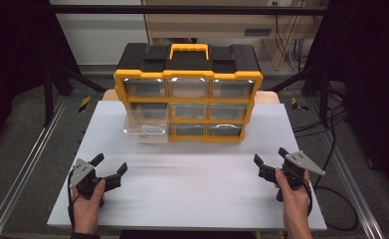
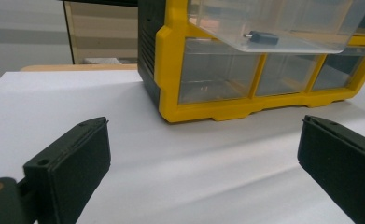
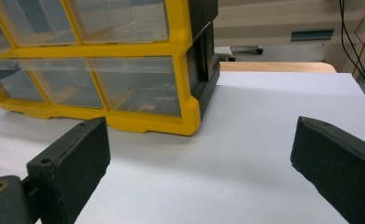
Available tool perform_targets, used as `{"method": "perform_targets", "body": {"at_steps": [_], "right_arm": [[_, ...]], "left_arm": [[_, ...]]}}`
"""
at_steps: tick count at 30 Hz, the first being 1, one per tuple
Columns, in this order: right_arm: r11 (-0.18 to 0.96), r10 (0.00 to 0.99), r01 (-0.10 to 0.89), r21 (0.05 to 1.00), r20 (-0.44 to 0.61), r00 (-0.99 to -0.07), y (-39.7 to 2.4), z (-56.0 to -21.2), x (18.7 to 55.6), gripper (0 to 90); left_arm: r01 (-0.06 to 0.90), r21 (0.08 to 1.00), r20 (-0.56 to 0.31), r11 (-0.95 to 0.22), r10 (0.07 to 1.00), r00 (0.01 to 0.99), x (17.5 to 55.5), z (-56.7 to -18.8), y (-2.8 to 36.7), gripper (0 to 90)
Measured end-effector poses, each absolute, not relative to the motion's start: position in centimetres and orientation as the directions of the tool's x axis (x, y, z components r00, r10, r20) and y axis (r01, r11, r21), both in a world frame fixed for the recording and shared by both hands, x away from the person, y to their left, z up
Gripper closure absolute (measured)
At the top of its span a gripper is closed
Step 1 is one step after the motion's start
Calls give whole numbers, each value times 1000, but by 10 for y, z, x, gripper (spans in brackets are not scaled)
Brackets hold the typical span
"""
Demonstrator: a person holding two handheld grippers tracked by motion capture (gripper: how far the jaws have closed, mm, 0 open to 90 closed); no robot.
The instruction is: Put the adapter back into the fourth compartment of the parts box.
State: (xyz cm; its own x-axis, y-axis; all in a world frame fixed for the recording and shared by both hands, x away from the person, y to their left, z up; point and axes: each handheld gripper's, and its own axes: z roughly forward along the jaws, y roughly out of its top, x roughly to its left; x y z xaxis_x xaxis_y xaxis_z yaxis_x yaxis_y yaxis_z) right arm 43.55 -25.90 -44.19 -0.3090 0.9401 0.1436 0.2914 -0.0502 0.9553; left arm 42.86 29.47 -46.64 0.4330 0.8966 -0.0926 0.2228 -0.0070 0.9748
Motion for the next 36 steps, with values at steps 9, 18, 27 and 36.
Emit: {"method": "perform_targets", "body": {"at_steps": [9, 18, 27, 36], "right_arm": [[-16, 923, 276, 961, 120, -364, -241, -450, 438, 47], [41, 903, 272, 961, 81, -423, -228, -452, 433, 43], [63, 887, 288, 956, 79, -456, -215, -462, 435, 45], [68, 892, 298, 952, 75, -445, -215, -464, 431, 45]], "left_arm": [[184, 983, -86, -4, 874, 478, 422, -453, 277, 32], [150, 988, -50, -25, 879, 474, 414, -433, 252, 93], [132, 991, -60, 3, 902, 429, 400, -414, 238, 293], [104, 994, -59, 22, 927, 370, 391, -409, 230, 735]]}}
